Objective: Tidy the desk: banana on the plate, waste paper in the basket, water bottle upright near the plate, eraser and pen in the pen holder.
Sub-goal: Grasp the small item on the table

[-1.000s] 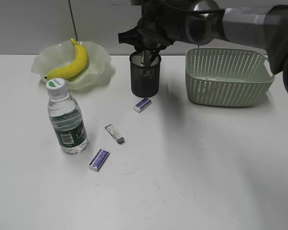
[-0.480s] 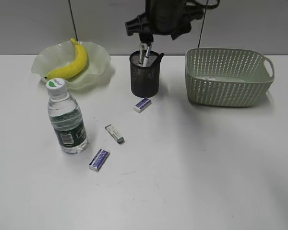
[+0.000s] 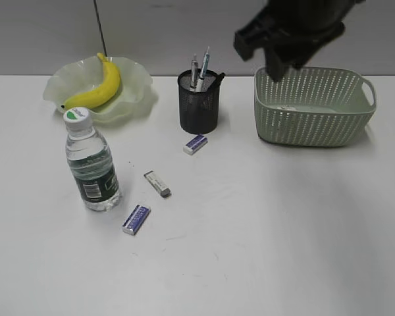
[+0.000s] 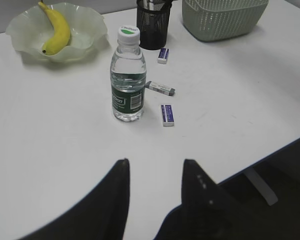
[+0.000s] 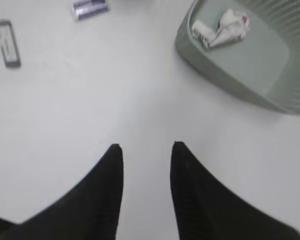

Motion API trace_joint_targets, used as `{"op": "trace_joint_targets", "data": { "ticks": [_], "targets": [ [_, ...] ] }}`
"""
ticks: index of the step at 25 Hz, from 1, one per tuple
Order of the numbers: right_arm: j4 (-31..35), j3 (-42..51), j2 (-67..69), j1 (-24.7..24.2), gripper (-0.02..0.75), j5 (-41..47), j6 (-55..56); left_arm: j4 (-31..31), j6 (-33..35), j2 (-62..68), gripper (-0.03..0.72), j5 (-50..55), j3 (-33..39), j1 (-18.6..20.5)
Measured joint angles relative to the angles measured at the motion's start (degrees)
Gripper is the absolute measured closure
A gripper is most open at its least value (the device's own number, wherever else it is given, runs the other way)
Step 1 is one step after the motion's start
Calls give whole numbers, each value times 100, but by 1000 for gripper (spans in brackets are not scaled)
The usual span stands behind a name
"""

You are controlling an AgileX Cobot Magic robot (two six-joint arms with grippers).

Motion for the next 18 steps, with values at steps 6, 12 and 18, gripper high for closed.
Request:
{"op": "trace_joint_targets", "data": {
  "ticks": [6, 12, 18],
  "targets": [
    [95, 2614, -2173, 22, 510, -201, -348, 0, 0, 0, 426, 0, 0, 0],
    [232, 4675, -4741, 22, 512, -695, -476, 0, 0, 5, 426, 0, 0, 0],
    [281, 5931, -7295, 22, 512, -1038, -519, 0, 0, 368, 426, -26, 1, 0]
  ]
}}
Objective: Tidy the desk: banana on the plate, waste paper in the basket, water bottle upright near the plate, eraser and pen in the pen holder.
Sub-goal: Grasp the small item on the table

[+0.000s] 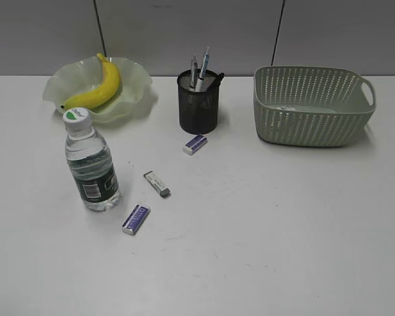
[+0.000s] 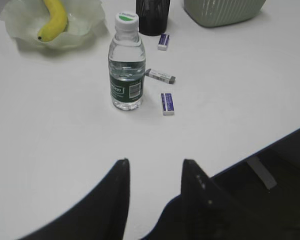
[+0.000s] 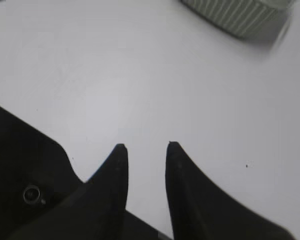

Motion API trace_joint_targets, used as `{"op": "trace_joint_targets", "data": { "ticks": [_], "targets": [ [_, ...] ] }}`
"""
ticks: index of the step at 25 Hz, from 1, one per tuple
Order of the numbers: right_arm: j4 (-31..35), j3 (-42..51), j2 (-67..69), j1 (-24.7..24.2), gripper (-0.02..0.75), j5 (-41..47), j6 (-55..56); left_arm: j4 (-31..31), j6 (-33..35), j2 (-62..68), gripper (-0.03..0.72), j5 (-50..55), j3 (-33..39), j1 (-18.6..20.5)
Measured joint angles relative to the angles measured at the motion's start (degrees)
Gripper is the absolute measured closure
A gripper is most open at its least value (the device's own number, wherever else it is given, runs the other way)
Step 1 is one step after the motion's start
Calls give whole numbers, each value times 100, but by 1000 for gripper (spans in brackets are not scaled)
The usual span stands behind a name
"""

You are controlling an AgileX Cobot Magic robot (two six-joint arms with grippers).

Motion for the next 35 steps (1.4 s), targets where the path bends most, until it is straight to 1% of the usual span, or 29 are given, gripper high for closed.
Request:
{"op": "trace_joint_targets", "data": {
  "ticks": [4, 9, 11, 15, 18, 20, 23, 25, 29, 35],
  "targets": [
    [-7, 446, -1440, 0, 512, -226, -32, -91, 22, 629, 426, -15, 4, 0],
    [-154, 496, -2352, 0, 512, -233, -37, -156, 183, 2256, 426, -107, -49, 0],
    [-166, 496, -2441, 0, 512, -233, -37, -186, 212, 3060, 426, -573, -158, 0],
    [-166, 496, -2440, 0, 512, -233, -37, -392, 271, 4731, 426, -2177, -396, 0],
    [-172, 496, -2440, 0, 512, -241, -37, -417, 345, 6085, 419, -2703, -745, -53],
    [-172, 496, -2440, 0, 512, -241, -37, -344, 345, 6940, 403, -2802, -1094, -201],
    [-172, 496, -2440, 0, 512, -235, -37, -122, 357, 8131, 356, -2872, -1634, -479],
    [-172, 496, -2440, 0, 512, -241, -37, -114, 362, 8829, 313, -2879, -2000, -610],
    [-172, 496, -2440, 0, 512, -241, -37, -120, 264, 9815, 251, -2866, -2562, -689],
    [-172, 496, -2440, 0, 512, -241, -37, -31, 217, 10529, 237, -2887, -3082, -689]
  ]
}}
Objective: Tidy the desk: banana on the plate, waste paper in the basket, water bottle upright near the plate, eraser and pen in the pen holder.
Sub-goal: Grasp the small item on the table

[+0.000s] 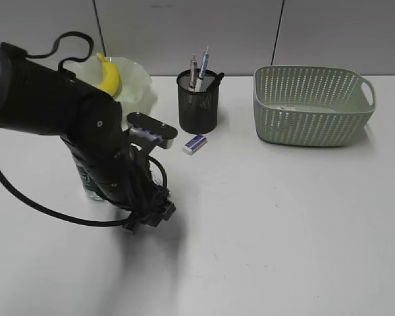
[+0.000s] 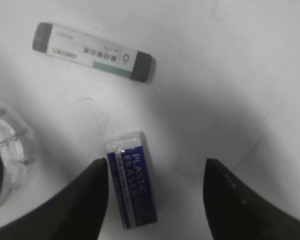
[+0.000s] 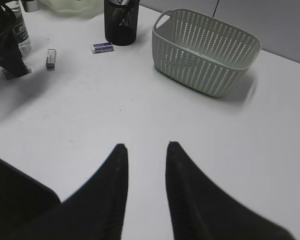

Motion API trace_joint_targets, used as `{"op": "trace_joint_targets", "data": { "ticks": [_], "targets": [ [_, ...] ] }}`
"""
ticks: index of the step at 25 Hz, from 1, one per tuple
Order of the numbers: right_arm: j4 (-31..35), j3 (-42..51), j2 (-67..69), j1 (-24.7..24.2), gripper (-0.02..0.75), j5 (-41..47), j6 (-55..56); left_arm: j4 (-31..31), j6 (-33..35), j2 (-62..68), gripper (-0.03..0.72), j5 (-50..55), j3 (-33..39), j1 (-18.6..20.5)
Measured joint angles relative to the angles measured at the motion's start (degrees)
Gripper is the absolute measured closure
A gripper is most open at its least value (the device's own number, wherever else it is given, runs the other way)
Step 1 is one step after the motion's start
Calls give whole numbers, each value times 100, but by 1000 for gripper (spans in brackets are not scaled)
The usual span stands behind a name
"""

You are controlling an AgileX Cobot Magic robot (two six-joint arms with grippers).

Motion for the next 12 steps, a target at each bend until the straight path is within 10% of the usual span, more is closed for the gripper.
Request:
{"op": "trace_joint_targets", "data": {
  "ticks": [8, 12],
  "targets": [
    [0, 0, 0, 0, 512, 0, 0, 522, -776, 412, 244, 69, -141, -12],
    [0, 0, -2, 0, 512, 0, 0, 577, -839, 451, 367, 68, -177, -16]
  ]
}}
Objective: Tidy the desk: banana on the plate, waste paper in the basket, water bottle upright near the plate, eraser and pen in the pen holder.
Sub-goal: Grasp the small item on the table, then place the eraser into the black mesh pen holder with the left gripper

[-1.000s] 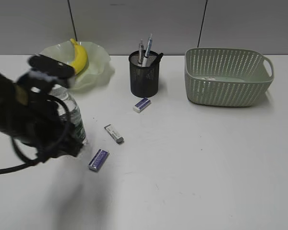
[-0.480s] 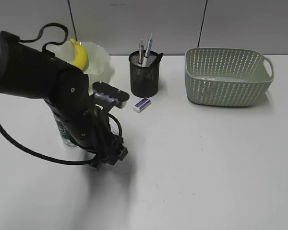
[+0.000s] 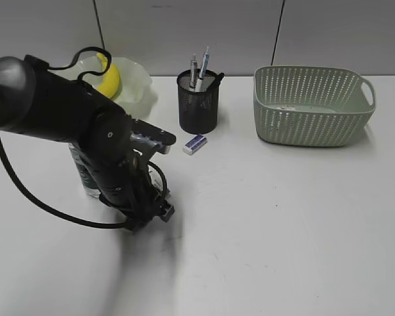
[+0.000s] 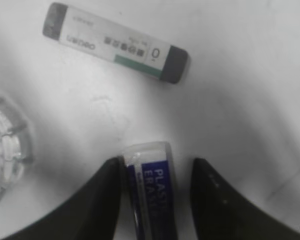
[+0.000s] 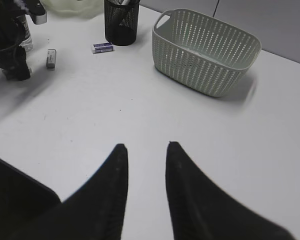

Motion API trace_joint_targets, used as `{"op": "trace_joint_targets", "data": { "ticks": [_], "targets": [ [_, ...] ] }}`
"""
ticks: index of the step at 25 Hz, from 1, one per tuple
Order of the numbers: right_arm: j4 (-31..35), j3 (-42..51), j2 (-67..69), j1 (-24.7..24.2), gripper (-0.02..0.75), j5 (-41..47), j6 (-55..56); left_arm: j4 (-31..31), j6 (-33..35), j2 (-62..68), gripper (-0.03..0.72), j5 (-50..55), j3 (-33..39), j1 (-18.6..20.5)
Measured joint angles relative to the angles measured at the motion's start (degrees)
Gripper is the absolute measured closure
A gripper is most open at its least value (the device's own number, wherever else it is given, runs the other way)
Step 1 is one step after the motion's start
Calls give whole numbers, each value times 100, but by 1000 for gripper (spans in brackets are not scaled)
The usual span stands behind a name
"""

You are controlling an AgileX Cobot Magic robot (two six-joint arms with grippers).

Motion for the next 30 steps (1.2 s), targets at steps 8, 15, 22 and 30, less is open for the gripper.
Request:
{"op": "trace_joint_targets", "data": {
  "ticks": [8, 15, 22, 30],
  "targets": [
    [0, 0, 0, 0, 512, 0, 0, 45, 0, -118, 512, 11, -19, -314],
    [0, 0, 0, 0, 511, 0, 5, 71, 0, -744, 512, -544, -818, -421],
    [0, 0, 0, 0, 509, 0, 5, 74, 0, -689, 512, -3038, -1406, 66],
    [0, 0, 0, 0, 501, 0, 5, -136, 0, 443, 512, -5053, -1442, 574]
  ]
}}
